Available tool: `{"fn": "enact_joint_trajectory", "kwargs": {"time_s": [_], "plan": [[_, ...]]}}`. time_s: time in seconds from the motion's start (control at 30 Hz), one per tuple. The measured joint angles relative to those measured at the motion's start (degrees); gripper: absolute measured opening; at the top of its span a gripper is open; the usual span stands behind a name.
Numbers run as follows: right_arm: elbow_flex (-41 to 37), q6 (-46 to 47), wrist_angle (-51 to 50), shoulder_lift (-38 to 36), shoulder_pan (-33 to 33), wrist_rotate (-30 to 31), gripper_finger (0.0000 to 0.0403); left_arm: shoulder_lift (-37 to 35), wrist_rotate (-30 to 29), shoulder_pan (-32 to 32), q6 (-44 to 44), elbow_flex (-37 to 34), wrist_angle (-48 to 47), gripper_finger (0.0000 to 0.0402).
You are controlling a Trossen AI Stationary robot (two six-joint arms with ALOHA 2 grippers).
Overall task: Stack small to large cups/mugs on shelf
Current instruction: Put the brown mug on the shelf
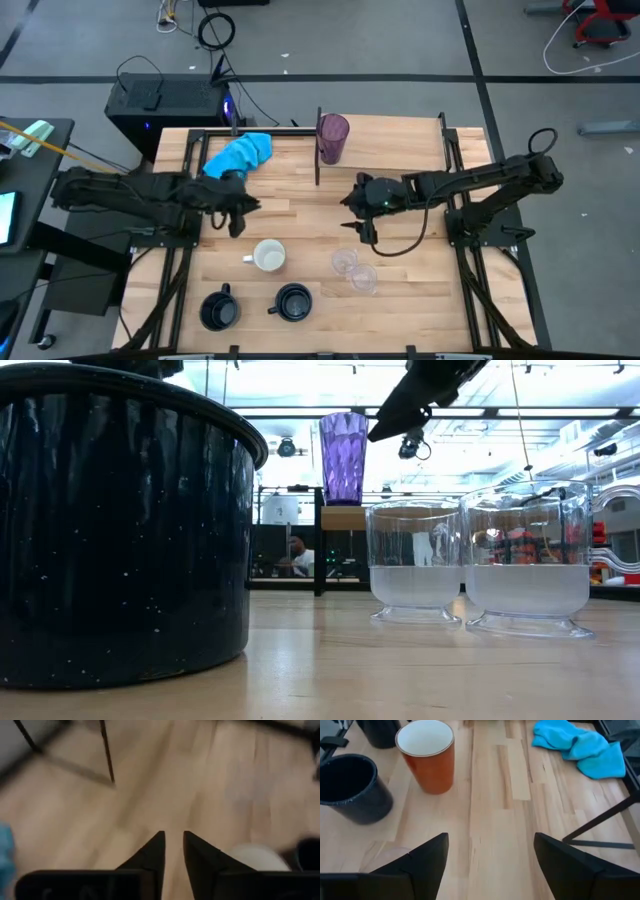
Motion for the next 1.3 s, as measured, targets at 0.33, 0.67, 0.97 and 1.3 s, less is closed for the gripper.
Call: {"fn": "enact_joint_trajectory", "kwargs": {"time_s": [0.33, 0.67, 0.97, 1.3], "plan": [[0.00, -1.83, -0.05, 0.00, -0.07, 0.48, 0.0282, 10.66, 11.65, -8.90, -11.91, 7.03, -18.44, 0.0122], [0.00, -3.82, -0.77, 0.02, -0.07, 0.74, 0.0270, 19.94, 11.88, -21.06, -20.15, 10.87, -19.38, 0.0156], [0.00, -4.87, -0.52, 0.02, -0.07, 0.72, 0.0265, 29.82, 10.73, -22.05, -22.28, 11.09, -22.57, 0.0178], [-0.01, -4.39, -0.42, 0.02, -0.07, 0.70, 0.0263, 33.02, 8.01, -21.24, -18.52, 11.09, -20.92, 0.0181]]}}
